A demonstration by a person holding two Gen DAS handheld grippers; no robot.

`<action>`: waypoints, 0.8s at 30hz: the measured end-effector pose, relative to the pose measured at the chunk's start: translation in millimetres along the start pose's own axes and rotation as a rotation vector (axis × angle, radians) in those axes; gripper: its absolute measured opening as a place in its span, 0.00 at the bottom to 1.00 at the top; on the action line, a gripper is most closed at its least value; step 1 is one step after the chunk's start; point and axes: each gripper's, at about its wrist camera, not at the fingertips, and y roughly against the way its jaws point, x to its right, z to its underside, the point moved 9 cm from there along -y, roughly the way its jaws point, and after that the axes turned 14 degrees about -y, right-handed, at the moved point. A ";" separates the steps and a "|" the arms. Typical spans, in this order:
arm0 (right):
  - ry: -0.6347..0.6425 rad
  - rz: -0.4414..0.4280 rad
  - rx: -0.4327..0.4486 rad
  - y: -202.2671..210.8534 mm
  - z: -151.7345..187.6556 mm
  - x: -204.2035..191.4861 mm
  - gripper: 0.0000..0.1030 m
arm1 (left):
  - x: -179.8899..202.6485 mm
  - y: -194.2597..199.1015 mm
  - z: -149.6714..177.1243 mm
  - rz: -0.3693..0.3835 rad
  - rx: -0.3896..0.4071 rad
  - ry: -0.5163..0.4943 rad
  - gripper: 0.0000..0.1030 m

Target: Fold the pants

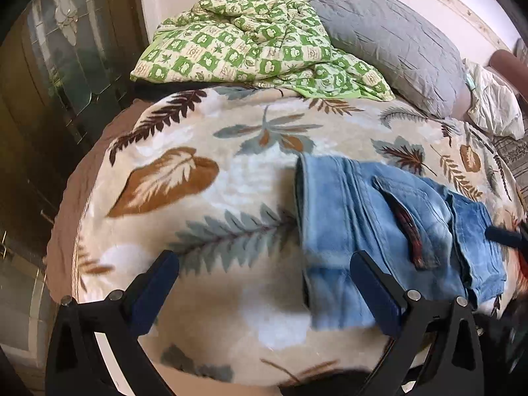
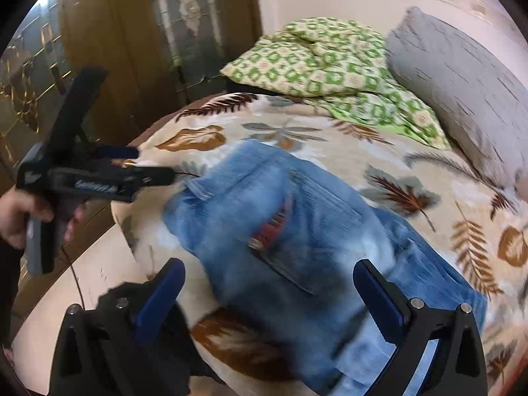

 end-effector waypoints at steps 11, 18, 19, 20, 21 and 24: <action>0.157 0.013 -0.051 -54.7 11.7 -76.2 1.00 | 1.9 -76.5 -50.5 0.120 -0.064 -0.062 1.00; 0.215 0.104 -0.073 -94.4 21.6 -84.3 0.90 | 30.1 -108.9 -64.2 0.190 -0.080 -0.168 1.00; 0.223 0.128 -0.069 -98.7 21.9 -82.2 0.77 | 34.4 -115.8 -63.2 0.197 -0.101 -0.185 1.00; 0.220 0.155 -0.064 -102.3 21.2 -77.7 0.70 | 35.1 -118.6 -62.9 0.195 -0.110 -0.189 0.99; 0.214 0.167 -0.061 -103.8 20.5 -74.4 0.63 | 37.2 -121.9 -61.7 0.211 -0.121 -0.192 0.81; 0.175 0.119 -0.047 -101.6 16.0 -66.8 0.47 | 53.5 -121.5 -56.6 0.353 -0.143 -0.184 0.19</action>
